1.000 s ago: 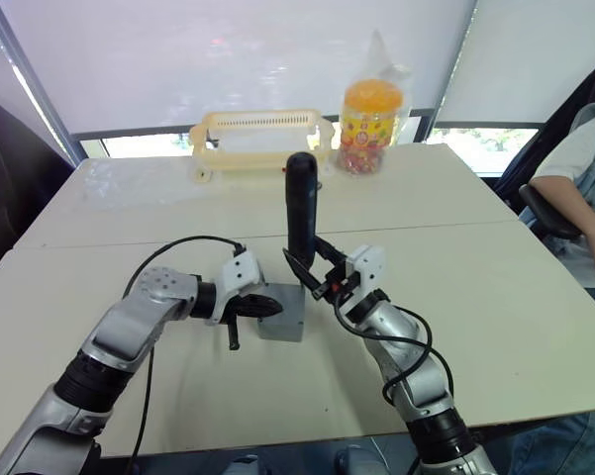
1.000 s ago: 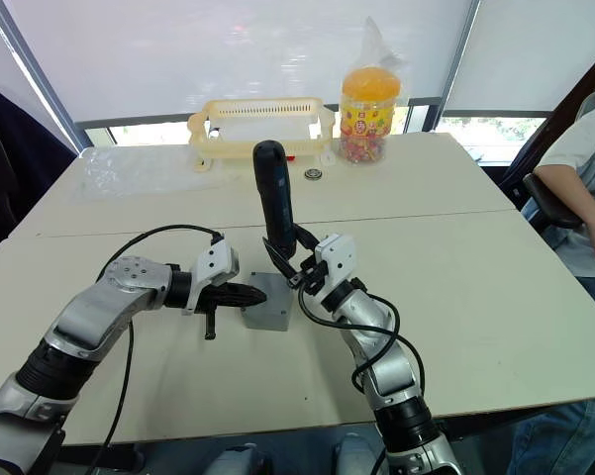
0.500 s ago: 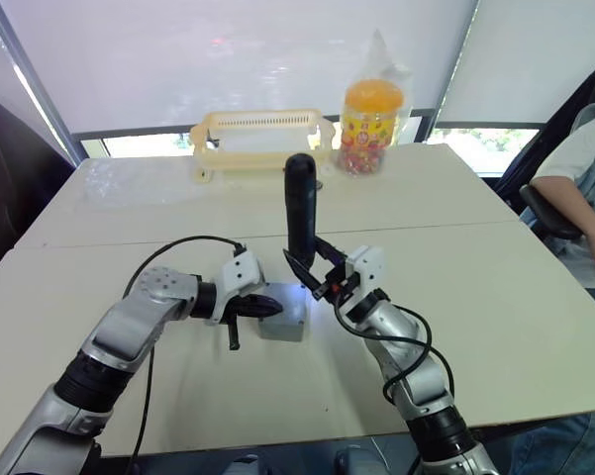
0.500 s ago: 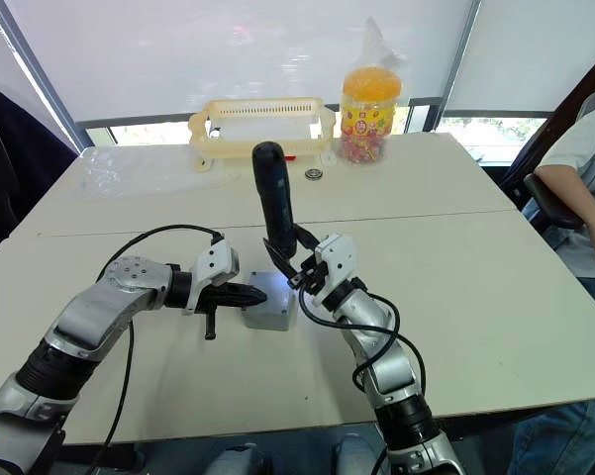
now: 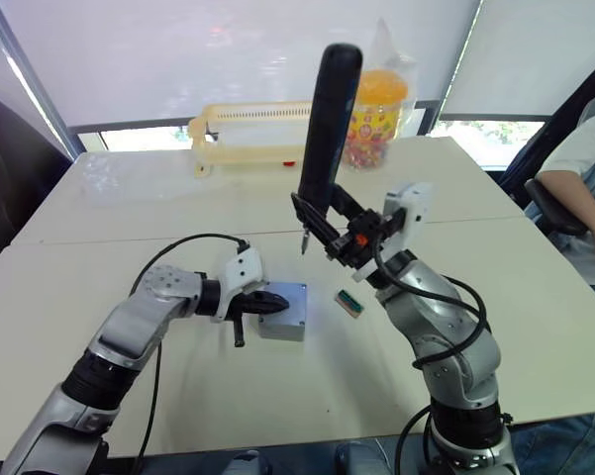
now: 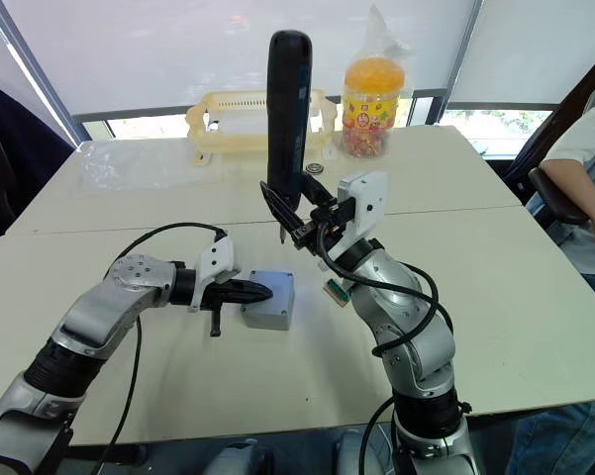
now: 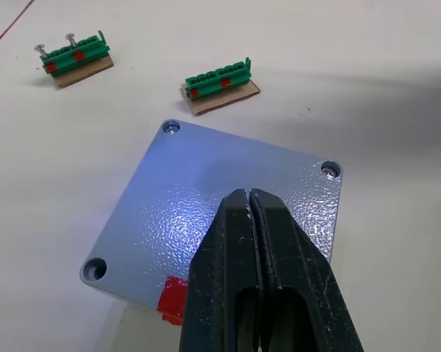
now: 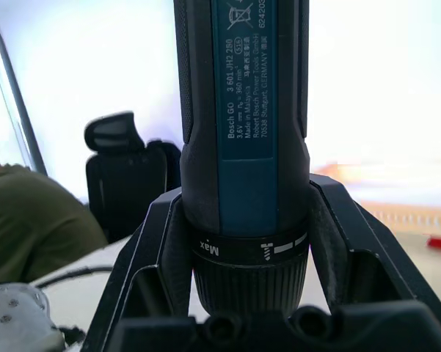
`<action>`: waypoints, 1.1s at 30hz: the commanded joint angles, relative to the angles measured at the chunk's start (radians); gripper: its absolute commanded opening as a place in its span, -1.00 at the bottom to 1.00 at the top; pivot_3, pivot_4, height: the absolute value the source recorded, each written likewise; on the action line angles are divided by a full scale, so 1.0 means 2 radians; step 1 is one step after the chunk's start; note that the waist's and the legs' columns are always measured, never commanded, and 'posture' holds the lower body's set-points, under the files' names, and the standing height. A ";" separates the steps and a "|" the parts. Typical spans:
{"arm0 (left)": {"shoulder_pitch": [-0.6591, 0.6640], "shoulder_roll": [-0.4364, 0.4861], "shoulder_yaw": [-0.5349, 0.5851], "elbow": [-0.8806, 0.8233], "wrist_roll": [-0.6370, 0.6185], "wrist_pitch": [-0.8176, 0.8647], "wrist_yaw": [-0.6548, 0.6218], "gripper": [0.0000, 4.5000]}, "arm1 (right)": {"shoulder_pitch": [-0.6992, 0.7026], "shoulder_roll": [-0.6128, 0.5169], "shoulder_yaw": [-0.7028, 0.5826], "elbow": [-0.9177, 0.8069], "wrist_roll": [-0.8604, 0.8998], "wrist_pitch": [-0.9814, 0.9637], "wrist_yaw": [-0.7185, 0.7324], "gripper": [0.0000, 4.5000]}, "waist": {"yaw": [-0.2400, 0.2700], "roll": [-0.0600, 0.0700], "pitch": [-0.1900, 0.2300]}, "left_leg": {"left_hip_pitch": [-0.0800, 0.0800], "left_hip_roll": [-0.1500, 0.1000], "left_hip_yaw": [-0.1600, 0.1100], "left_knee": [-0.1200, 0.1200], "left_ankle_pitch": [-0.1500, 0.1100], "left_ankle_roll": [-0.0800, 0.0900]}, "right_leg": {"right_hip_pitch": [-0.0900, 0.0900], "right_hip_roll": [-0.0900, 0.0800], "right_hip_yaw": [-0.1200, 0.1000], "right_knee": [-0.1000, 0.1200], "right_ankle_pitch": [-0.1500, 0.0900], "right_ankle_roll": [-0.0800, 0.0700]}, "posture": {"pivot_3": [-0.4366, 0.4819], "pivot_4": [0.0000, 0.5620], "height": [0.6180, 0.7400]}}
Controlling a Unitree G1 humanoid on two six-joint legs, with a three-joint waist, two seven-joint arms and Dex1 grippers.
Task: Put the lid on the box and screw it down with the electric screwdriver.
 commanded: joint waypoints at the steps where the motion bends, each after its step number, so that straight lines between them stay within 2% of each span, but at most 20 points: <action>1: 0.012 -0.001 -0.011 0.014 0.008 0.007 0.004 -1.00 | -0.045 0.002 -0.055 -0.019 0.058 0.032 -0.020 -0.21 | 0.000 0.000 0.000 | 0.000 0.000 0.000 0.000 0.000 0.000 | 0.000 0.000 0.000 0.000 0.000 0.000 | -0.05 -0.47 1.00; 3: 0.009 -0.008 0.009 0.007 -0.011 0.019 0.010 -1.00 | -0.071 -0.002 -0.098 -0.012 0.111 0.076 -0.041 -0.21 | 0.000 0.000 0.000 | 0.000 0.000 0.000 0.000 0.000 0.000 | 0.000 0.000 0.000 0.000 0.000 0.001 | -0.05 -0.47 1.00; 5: 0.003 -0.017 0.035 -0.003 -0.037 0.042 0.018 -1.00 | -0.097 -0.030 -0.142 -0.001 0.177 0.139 -0.054 -0.21 | 0.001 0.000 0.001 | 0.000 0.000 0.000 0.000 0.000 0.000 | 0.000 0.000 0.000 0.000 0.000 0.001 | -0.05 -0.47 1.00; 8: -0.018 -0.008 0.081 -0.037 -0.091 0.090 0.015 -1.00 | -0.158 -0.163 -0.222 0.060 0.321 0.333 -0.068 -0.21 | 0.001 0.000 0.006 | -0.001 0.000 0.000 0.000 0.000 0.000 | 0.000 -0.001 0.000 0.000 0.001 0.001 | -0.05 -0.47 1.00; 11: -0.028 0.008 0.087 -0.072 -0.118 0.121 0.006 -1.00 | -0.181 -0.257 -0.246 0.129 0.370 0.467 -0.078 -0.21 | 0.001 -0.001 0.009 | -0.002 -0.001 -0.001 0.000 0.000 0.000 | -0.001 -0.001 -0.002 0.000 0.000 0.000 | -0.05 -0.47 1.00; 13: -0.033 0.025 0.085 -0.096 -0.125 0.129 0.000 -1.00 | -0.166 -0.317 -0.242 0.154 0.382 0.516 -0.075 -0.21 | 0.001 -0.001 0.009 | -0.004 -0.001 0.000 0.000 -0.001 0.001 | -0.002 -0.002 -0.002 0.000 0.000 0.000 | -0.05 -0.47 1.00; 17: -0.028 0.058 0.060 -0.132 -0.099 0.122 0.005 -1.00 | -0.090 -0.415 -0.222 0.179 0.400 0.522 -0.075 -0.21 | 0.000 -0.001 0.009 | -0.009 -0.001 0.001 0.000 -0.001 0.002 | -0.008 -0.002 -0.002 -0.001 0.000 0.001 | -0.05 -0.47 1.00; 21: -0.011 0.086 0.035 -0.160 -0.067 0.103 0.013 -1.00 | -0.049 -0.458 -0.218 0.235 0.417 0.522 -0.082 -0.21 | -0.002 0.000 0.010 | -0.009 -0.001 0.003 0.001 -0.002 0.004 | -0.008 -0.002 0.000 -0.001 0.000 0.002 | -0.05 -0.47 1.00; 25: 0.011 0.092 0.027 -0.179 -0.063 0.096 0.021 -1.00 | -0.032 -0.466 -0.201 0.278 0.416 0.522 -0.093 -0.21 | 0.000 -0.001 0.010 | -0.009 -0.001 0.004 0.002 -0.002 0.004 | -0.007 -0.002 0.000 -0.001 0.000 0.002 | -0.05 -0.47 1.00; 33: 0.019 0.085 0.027 -0.178 -0.068 0.099 0.035 -1.00 | -0.049 -0.470 -0.128 0.315 0.389 0.522 -0.084 -0.21 | 0.000 -0.001 0.010 | -0.009 -0.001 0.004 0.004 -0.002 0.004 | -0.006 -0.002 0.000 0.000 0.000 0.002 | -0.05 -0.47 1.00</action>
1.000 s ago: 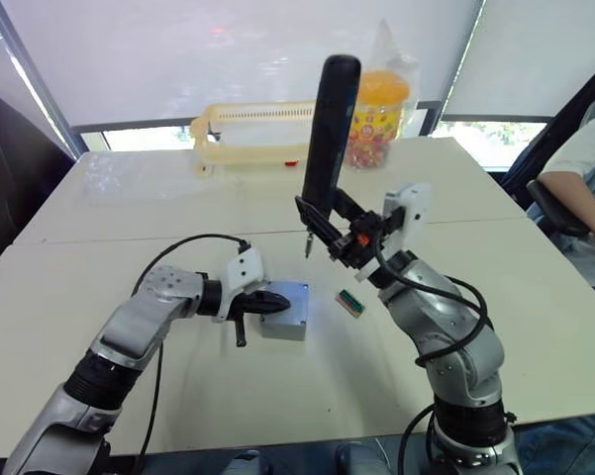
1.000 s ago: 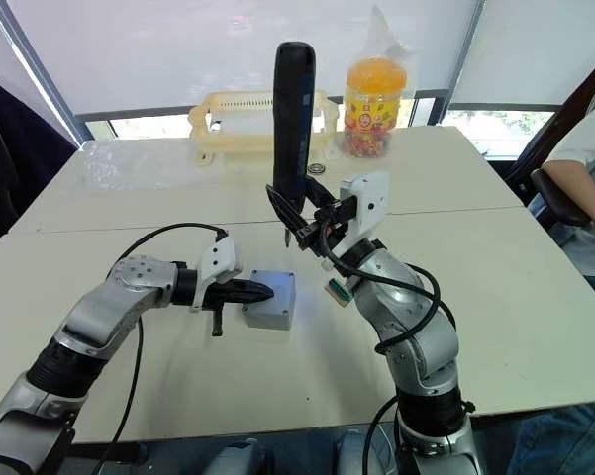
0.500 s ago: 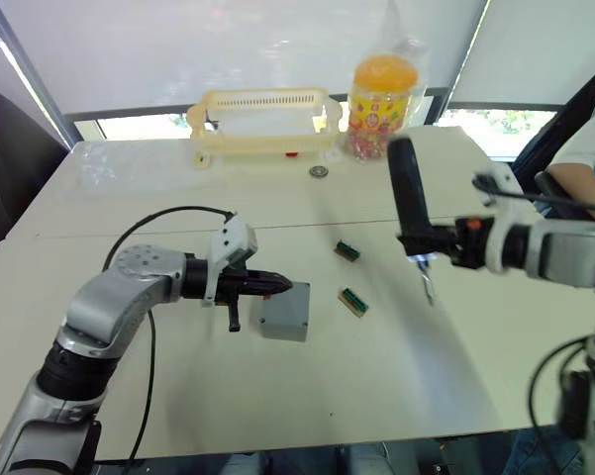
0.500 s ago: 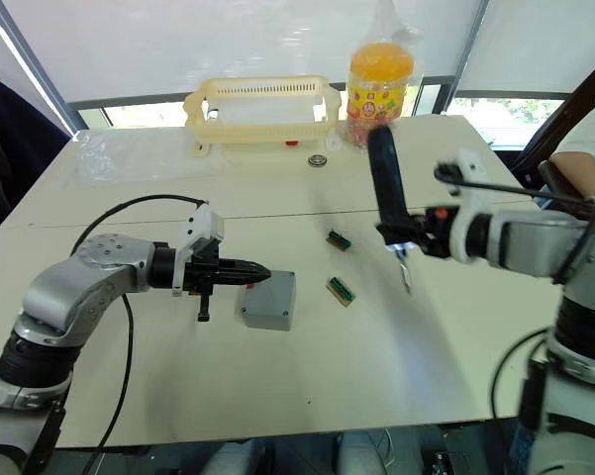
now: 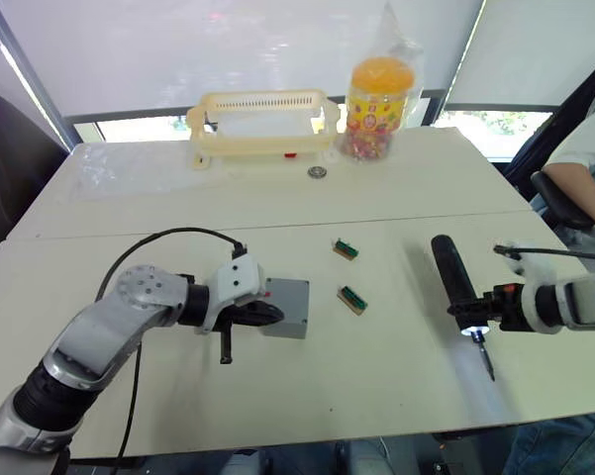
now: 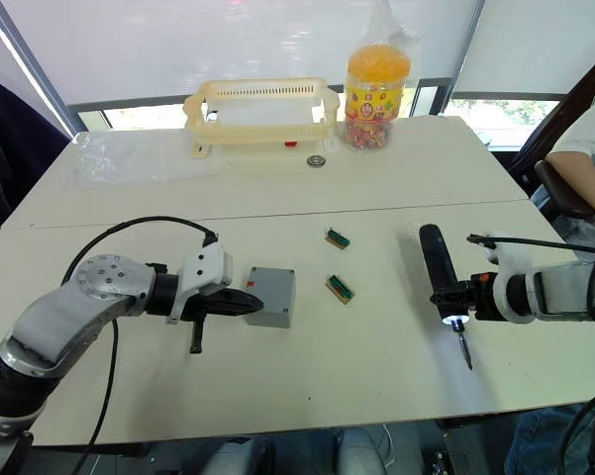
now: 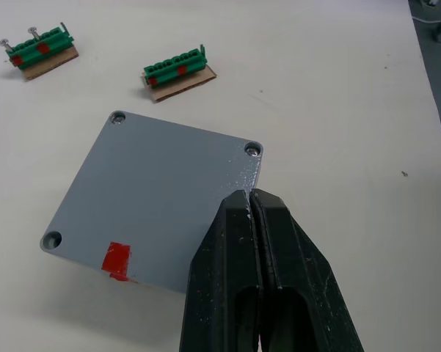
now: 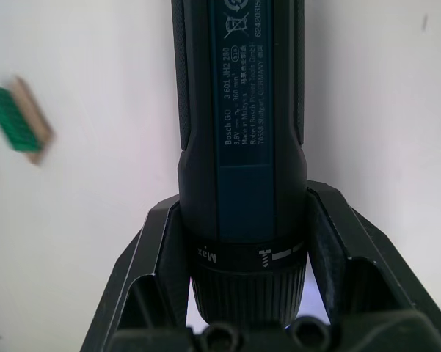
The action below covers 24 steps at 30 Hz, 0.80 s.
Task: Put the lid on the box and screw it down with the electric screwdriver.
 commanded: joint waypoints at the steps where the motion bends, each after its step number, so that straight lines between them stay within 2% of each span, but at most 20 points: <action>1: 0.001 -0.002 0.008 -0.011 -0.001 -0.004 0.007 -1.00 | -0.025 -0.012 0.005 0.004 0.003 0.003 0.013 -0.21 | 0.000 0.000 0.000 | 0.000 0.000 0.000 0.000 0.000 0.000 | 0.000 0.000 0.000 0.000 0.000 0.000 | -0.05 -0.47 1.00; 6: 0.006 -0.012 0.008 -0.004 0.002 -0.005 0.023 -1.00 | -0.033 0.005 0.017 0.023 -0.028 0.003 0.017 -0.21 | 0.001 0.000 0.000 | 0.000 0.000 0.000 0.001 0.000 0.000 | 0.000 0.000 0.000 0.000 0.000 0.000 | -0.05 -0.47 1.00; 11: 0.014 -0.019 0.023 0.009 -0.010 -0.001 0.032 -1.00 | -0.029 0.012 0.019 0.008 -0.053 0.003 0.031 0.87 | 0.001 0.000 0.000 | 0.000 0.000 0.000 0.002 0.000 0.000 | 0.001 0.000 0.000 0.000 0.000 0.000 | -0.05 -0.47 1.00; 12: 0.015 -0.020 0.026 0.012 -0.012 -0.002 0.033 -1.00 | -0.028 0.014 0.018 0.005 -0.055 0.003 0.033 0.98 | 0.001 0.000 0.000 | 0.000 0.000 -0.001 0.002 0.000 0.000 | 0.001 0.000 0.000 0.000 0.000 0.000 | -0.05 -0.47 1.00; 17: 0.000 -0.058 0.110 0.047 -0.060 0.032 0.081 -1.00 | -0.057 0.014 -0.010 -0.042 -0.090 -0.034 0.057 0.98 | 0.002 0.000 0.000 | 0.000 0.000 -0.001 0.003 0.000 0.000 | 0.002 0.000 0.000 0.000 0.001 0.001 | -0.05 -0.47 1.00; 20: 0.000 -0.076 0.163 0.070 -0.065 0.043 0.130 -1.00 | -0.090 -0.007 0.005 -0.091 -0.119 -0.105 0.119 0.98 | -0.001 0.000 0.000 | 0.000 0.000 -0.001 0.003 0.000 0.000 | 0.001 0.000 0.000 0.000 0.001 0.001 | -0.05 -0.47 1.00; 21: 0.006 -0.078 0.169 0.073 -0.060 0.043 0.140 -1.00 | -0.094 -0.009 0.010 -0.109 -0.124 -0.122 0.139 0.98 | -0.001 0.000 0.000 | 0.000 0.000 -0.001 0.003 0.000 0.000 | 0.001 0.000 0.000 0.000 0.001 0.001 | -0.05 -0.47 1.00; 24: 0.040 -0.074 0.167 0.073 -0.037 0.029 0.158 -1.00 | -0.085 0.041 0.001 -0.170 -0.102 -0.135 0.149 0.98 | -0.002 -0.001 -0.001 | 0.000 0.000 -0.001 0.003 -0.001 0.001 | 0.001 0.001 -0.001 0.001 0.001 0.001 | -0.05 -0.47 1.00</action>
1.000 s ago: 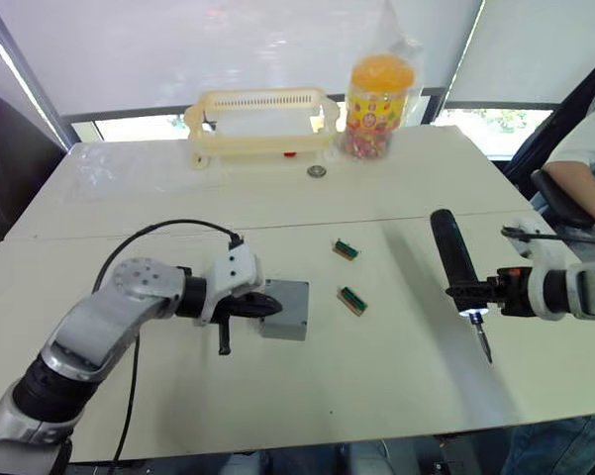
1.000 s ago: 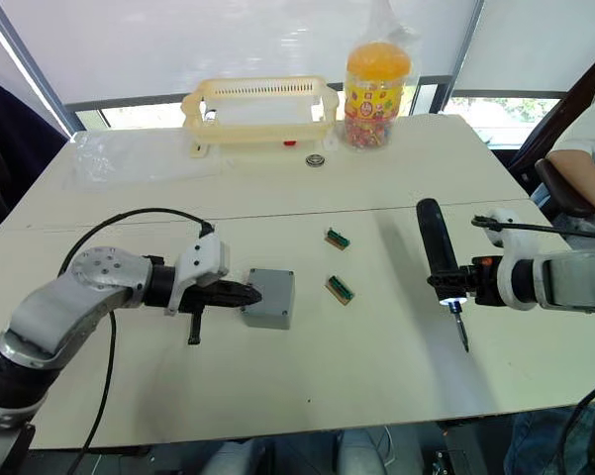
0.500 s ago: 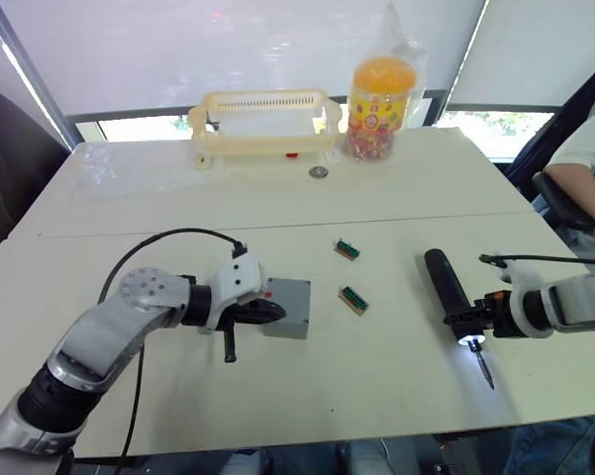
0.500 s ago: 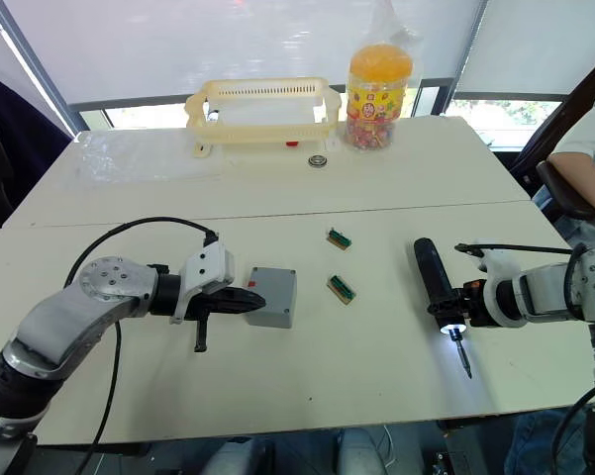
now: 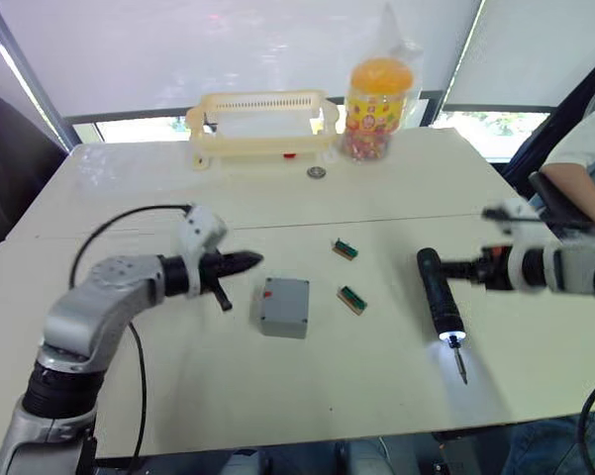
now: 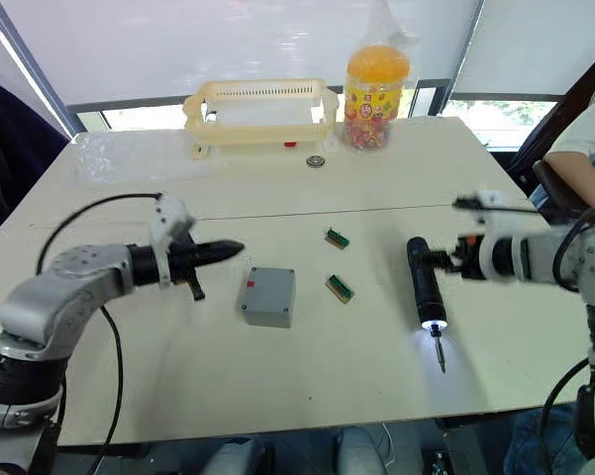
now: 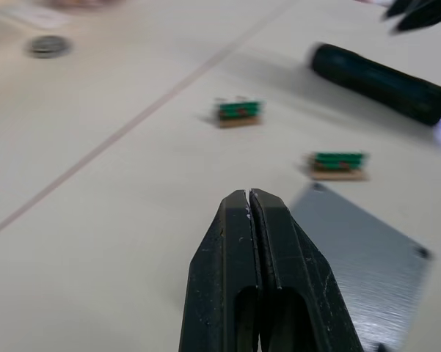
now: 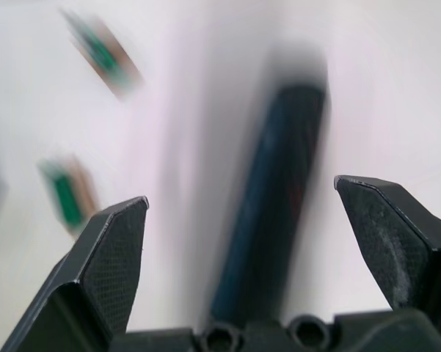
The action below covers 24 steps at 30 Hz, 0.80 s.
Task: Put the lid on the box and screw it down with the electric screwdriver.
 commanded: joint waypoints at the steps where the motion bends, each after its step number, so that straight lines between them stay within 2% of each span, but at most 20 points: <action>1: 0.036 0.000 0.004 -0.006 0.017 -0.015 0.022 -1.00 | 0.022 0.057 0.003 -0.088 0.016 -0.030 0.011 0.98 | 0.001 -0.001 0.000 | 0.000 0.000 0.000 0.000 0.000 0.000 | 0.000 0.000 0.000 0.000 0.000 0.000 | -0.05 -0.47 1.00; 5: 0.075 -0.015 -0.003 -0.018 0.023 -0.021 0.041 -1.00 | 0.095 0.143 0.054 -0.180 -0.039 -0.107 -0.013 0.98 | 0.007 0.000 0.000 | 0.000 0.000 -0.002 0.000 0.000 0.000 | 0.000 -0.001 0.000 0.001 0.000 0.000 | -0.05 -0.47 1.00; 7: 0.089 -0.026 -0.014 -0.016 0.027 -0.029 0.046 -1.00 | 0.130 0.150 0.120 -0.210 -0.127 -0.194 -0.005 0.98 | 0.013 0.000 0.000 | -0.001 -0.001 -0.001 0.000 0.001 -0.001 | -0.001 -0.002 0.001 0.001 0.000 0.000 | -0.05 -0.47 1.00; 9: 0.105 -0.032 -0.028 -0.011 0.038 -0.044 0.047 -1.00 | 0.151 0.163 0.158 -0.210 -0.187 -0.248 -0.012 0.98 | 0.015 -0.001 0.000 | -0.001 -0.001 -0.001 0.001 0.001 -0.001 | 0.000 -0.002 0.001 0.000 0.001 0.001 | -0.05 -0.47 1.00; 13: 0.112 -0.042 -0.041 -0.014 0.038 -0.045 0.048 -1.00 | 0.166 0.185 0.185 -0.188 -0.248 -0.299 -0.012 0.98 | 0.015 -0.001 0.000 | 0.000 -0.001 -0.001 0.001 0.001 -0.001 | 0.000 -0.002 0.001 0.000 0.001 0.001 | -0.05 -0.47 1.00; 24: 0.053 -0.052 -0.093 0.049 0.061 -0.081 0.016 -1.00 | 0.183 0.216 0.233 -0.152 -0.346 -0.349 0.016 0.98 | 0.014 0.000 0.000 | 0.000 -0.001 -0.001 0.001 0.001 -0.002 | 0.000 -0.002 0.001 0.000 0.001 0.000 | -0.05 -0.47 1.00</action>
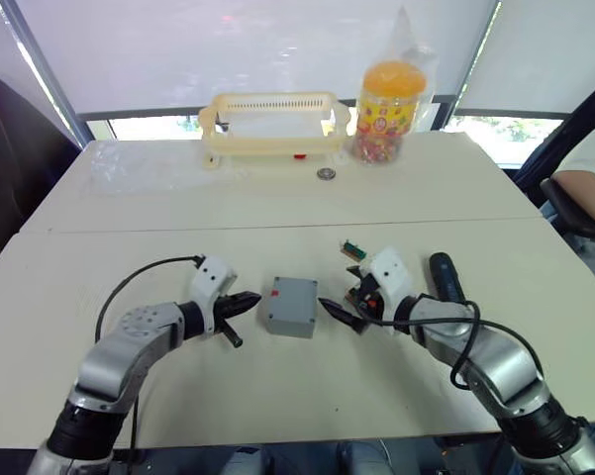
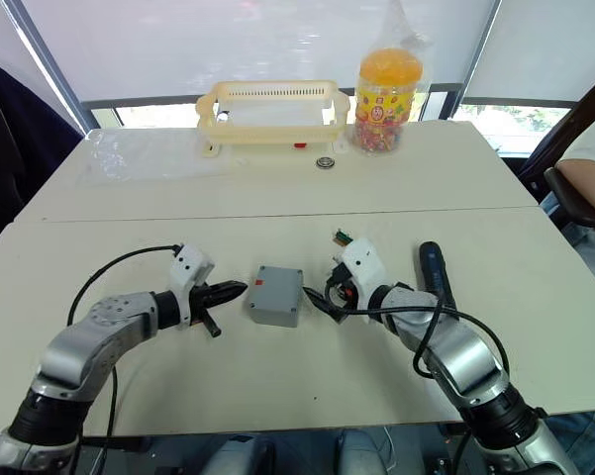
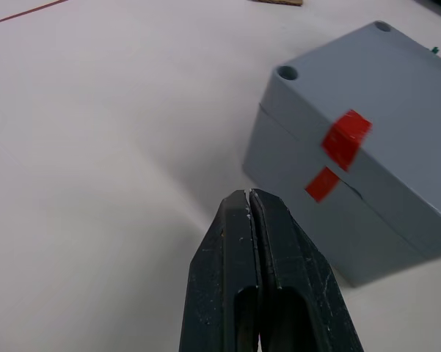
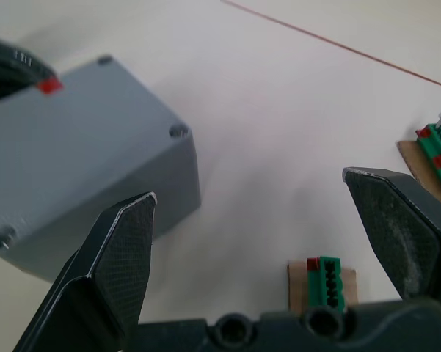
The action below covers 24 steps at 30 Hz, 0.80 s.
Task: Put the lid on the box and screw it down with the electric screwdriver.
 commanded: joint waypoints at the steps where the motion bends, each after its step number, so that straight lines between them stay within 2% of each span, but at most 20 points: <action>1: -0.021 -0.001 -0.013 0.011 0.008 -0.022 -0.018 -1.00 | 0.004 0.007 0.005 -0.013 -0.021 -0.015 0.011 0.98 | 0.000 0.000 0.000 | 0.000 0.000 0.000 0.000 0.000 0.000 | 0.000 0.000 0.000 0.000 0.000 0.000 | -0.05 -0.47 1.00; 9: -0.084 -0.005 -0.047 0.088 0.023 -0.058 -0.081 -1.00 | 0.014 0.050 0.024 -0.069 -0.027 0.027 0.010 0.98 | -0.003 0.000 0.000 | 0.000 0.000 0.000 0.000 0.000 0.000 | 0.000 0.000 0.000 0.000 0.000 0.000 | -0.05 -0.47 1.00; 16: -0.135 -0.014 -0.069 0.174 0.053 -0.112 -0.133 -1.00 | 0.025 0.059 0.023 -0.120 -0.025 0.076 0.013 0.98 | -0.001 0.000 0.000 | 0.000 -0.001 0.000 0.000 0.000 0.000 | 0.000 0.000 0.000 0.001 0.000 0.000 | -0.05 -0.47 1.00; 19: -0.147 -0.009 -0.062 0.201 0.063 -0.128 -0.143 -1.00 | 0.026 0.048 -0.005 -0.135 -0.014 0.095 0.023 0.98 | -0.001 0.000 0.000 | 0.000 -0.001 0.000 0.000 0.000 0.000 | 0.000 0.000 0.000 0.001 0.000 0.000 | -0.05 -0.47 1.00; 24: -0.123 0.023 -0.007 0.179 0.047 -0.104 -0.125 -1.00 | -0.001 0.053 -0.110 -0.137 0.058 0.121 0.053 0.98 | -0.007 0.000 0.000 | 0.000 -0.001 0.000 0.000 0.000 0.000 | 0.000 0.000 0.000 0.001 0.000 0.000 | -0.05 -0.47 1.00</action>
